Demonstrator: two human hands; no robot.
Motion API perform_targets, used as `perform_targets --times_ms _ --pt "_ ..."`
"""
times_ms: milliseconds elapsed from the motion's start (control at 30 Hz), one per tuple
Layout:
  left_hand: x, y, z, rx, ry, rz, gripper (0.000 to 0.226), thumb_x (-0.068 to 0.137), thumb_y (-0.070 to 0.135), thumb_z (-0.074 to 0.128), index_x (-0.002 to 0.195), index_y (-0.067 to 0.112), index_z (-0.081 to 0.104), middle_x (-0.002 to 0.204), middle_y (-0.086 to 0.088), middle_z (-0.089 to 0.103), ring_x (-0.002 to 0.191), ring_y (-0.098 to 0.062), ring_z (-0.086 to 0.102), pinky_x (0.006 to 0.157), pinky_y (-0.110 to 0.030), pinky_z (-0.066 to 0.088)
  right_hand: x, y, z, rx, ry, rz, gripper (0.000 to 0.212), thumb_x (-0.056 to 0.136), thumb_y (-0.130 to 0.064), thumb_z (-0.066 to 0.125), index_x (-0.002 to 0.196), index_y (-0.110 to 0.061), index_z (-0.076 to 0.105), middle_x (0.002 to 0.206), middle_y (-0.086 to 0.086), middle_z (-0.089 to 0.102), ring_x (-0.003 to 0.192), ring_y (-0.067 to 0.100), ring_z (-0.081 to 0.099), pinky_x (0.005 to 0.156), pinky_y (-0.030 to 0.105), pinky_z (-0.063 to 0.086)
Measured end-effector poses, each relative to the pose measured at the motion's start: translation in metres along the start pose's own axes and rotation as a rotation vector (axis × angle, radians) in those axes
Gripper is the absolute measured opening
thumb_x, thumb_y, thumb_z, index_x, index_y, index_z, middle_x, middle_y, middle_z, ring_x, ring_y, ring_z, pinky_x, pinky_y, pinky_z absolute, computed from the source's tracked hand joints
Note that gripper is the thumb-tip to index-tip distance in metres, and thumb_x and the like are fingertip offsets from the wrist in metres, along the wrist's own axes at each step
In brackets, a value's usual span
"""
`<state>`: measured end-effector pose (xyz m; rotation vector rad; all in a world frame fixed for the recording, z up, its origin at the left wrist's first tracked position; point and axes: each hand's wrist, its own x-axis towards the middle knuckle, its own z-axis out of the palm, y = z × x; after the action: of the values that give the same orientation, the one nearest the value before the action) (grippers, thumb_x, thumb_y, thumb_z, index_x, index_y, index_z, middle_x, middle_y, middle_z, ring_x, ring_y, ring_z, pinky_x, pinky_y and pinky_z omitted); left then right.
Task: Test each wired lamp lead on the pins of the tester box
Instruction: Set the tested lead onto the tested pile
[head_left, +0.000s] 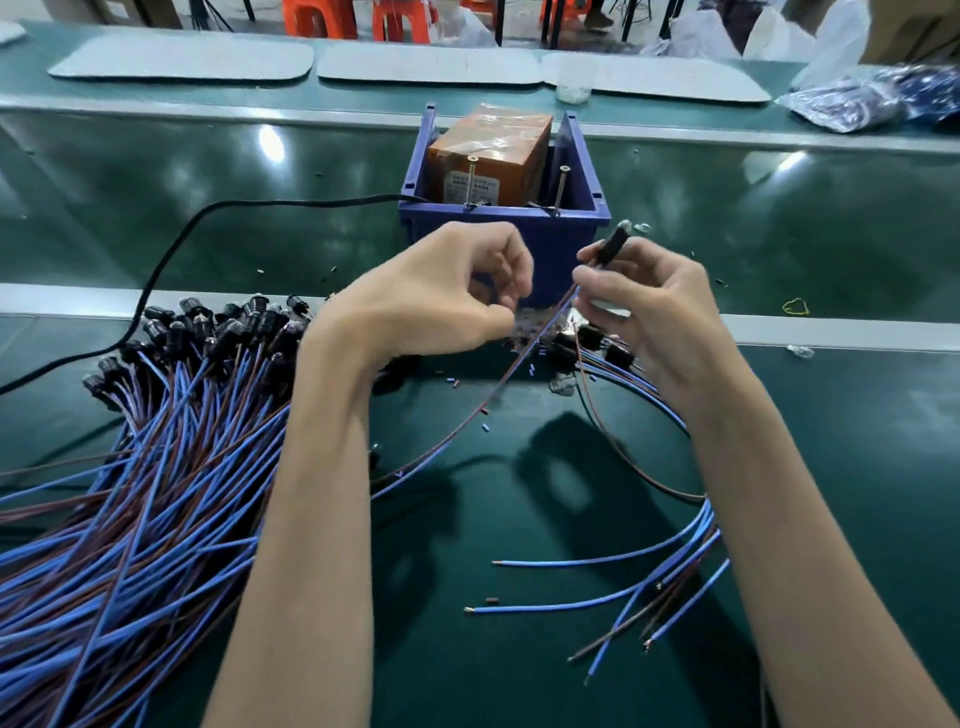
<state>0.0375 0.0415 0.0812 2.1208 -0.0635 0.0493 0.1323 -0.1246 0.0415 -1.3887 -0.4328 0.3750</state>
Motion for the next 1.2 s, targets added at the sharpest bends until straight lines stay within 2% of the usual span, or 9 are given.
perform_targets --times_ms 100,233,367,567,667,733,800,900,1200 --pt "0.005 0.018 0.021 -0.014 -0.237 0.008 0.022 0.064 0.01 0.053 0.082 0.022 0.055 0.074 0.001 0.062 0.05 -0.004 0.047 0.048 -0.011 0.037 0.002 -0.005 0.0 0.045 0.063 0.012 0.011 0.085 -0.001 0.066 0.081 -0.011 0.064 0.067 -0.004 0.063 0.063 0.01 0.06 0.063 0.022 0.052" --pt "0.024 0.021 0.058 0.334 -0.537 -0.124 0.029 0.075 0.029 0.061 0.103 0.029 0.055 0.088 0.007 0.073 0.074 0.0 0.06 0.06 -0.016 0.044 0.002 -0.011 0.004 0.097 0.086 -0.019 0.013 0.088 -0.004 0.065 0.077 -0.011 0.062 0.068 -0.002 0.061 0.06 0.008 0.059 0.064 0.019 0.052" --pt "0.031 0.008 0.061 0.407 -0.402 -0.231 0.061 0.082 0.061 0.06 0.13 0.026 0.046 0.111 0.016 0.065 0.104 -0.008 0.058 0.092 -0.027 0.045 0.001 -0.019 0.003 0.095 0.094 -0.054 0.017 0.094 -0.014 0.058 0.078 -0.014 0.06 0.071 -0.006 0.066 0.062 0.005 0.057 0.063 0.019 0.05" --pt "0.022 0.007 0.033 0.188 -0.236 -0.206 0.098 0.071 0.085 0.032 0.138 0.014 0.044 0.147 0.008 0.043 0.124 -0.003 0.045 0.107 -0.026 0.03 0.006 -0.028 -0.008 0.197 0.191 0.017 0.025 0.101 -0.019 0.046 0.081 -0.014 0.06 0.067 -0.006 0.052 0.058 0.003 0.049 0.058 0.018 0.047" --pt "0.018 0.001 0.026 0.163 -0.205 -0.264 0.093 0.076 0.079 0.017 0.154 0.027 0.014 0.159 0.016 -0.007 0.142 0.0 0.01 0.105 -0.02 0.005 0.006 -0.031 -0.019 0.21 0.229 0.057 0.027 0.102 -0.022 0.043 0.082 -0.014 0.059 0.061 -0.009 0.05 0.053 0.002 0.047 0.052 0.018 0.045" --pt "0.017 -0.004 0.021 0.125 -0.11 -0.298 0.087 0.079 0.079 0.015 0.152 0.034 0.001 0.161 0.013 0.0 0.144 -0.006 0.015 0.108 -0.022 0.004 0.006 -0.034 -0.027 0.251 0.266 0.086 0.027 0.102 -0.022 0.042 0.083 -0.014 0.059 0.055 -0.011 0.048 0.048 0.001 0.044 0.047 0.016 0.043" --pt "0.017 -0.01 0.014 0.051 0.029 -0.308 0.094 0.073 0.082 0.02 0.153 0.034 0.007 0.155 0.007 0.031 0.138 -0.011 0.036 0.118 -0.034 0.015 0.006 -0.036 -0.036 0.259 0.294 0.109 0.027 0.102 -0.023 0.041 0.083 -0.014 0.058 0.05 -0.012 0.044 0.045 0.001 0.039 0.044 0.014 0.04" --pt "0.015 -0.013 0.009 -0.059 0.175 -0.162 0.045 0.098 0.051 0.034 0.127 0.022 0.054 0.118 0.001 0.067 0.111 -0.009 0.061 0.106 -0.038 0.042 0.005 -0.037 -0.046 0.237 0.326 0.135 0.027 0.102 -0.024 0.041 0.083 -0.014 0.058 0.048 -0.012 0.039 0.043 0.002 0.034 0.042 0.013 0.037" --pt "0.023 -0.004 0.018 -0.457 0.37 0.002 0.021 0.104 0.021 0.037 0.093 0.017 0.055 0.073 0.008 0.07 0.074 -0.007 0.068 0.069 -0.018 0.053 0.006 -0.035 -0.044 0.164 0.265 0.107 0.027 0.101 -0.025 0.044 0.082 -0.012 0.058 0.051 -0.01 0.032 0.044 0.001 0.023 0.034 0.012 0.02"
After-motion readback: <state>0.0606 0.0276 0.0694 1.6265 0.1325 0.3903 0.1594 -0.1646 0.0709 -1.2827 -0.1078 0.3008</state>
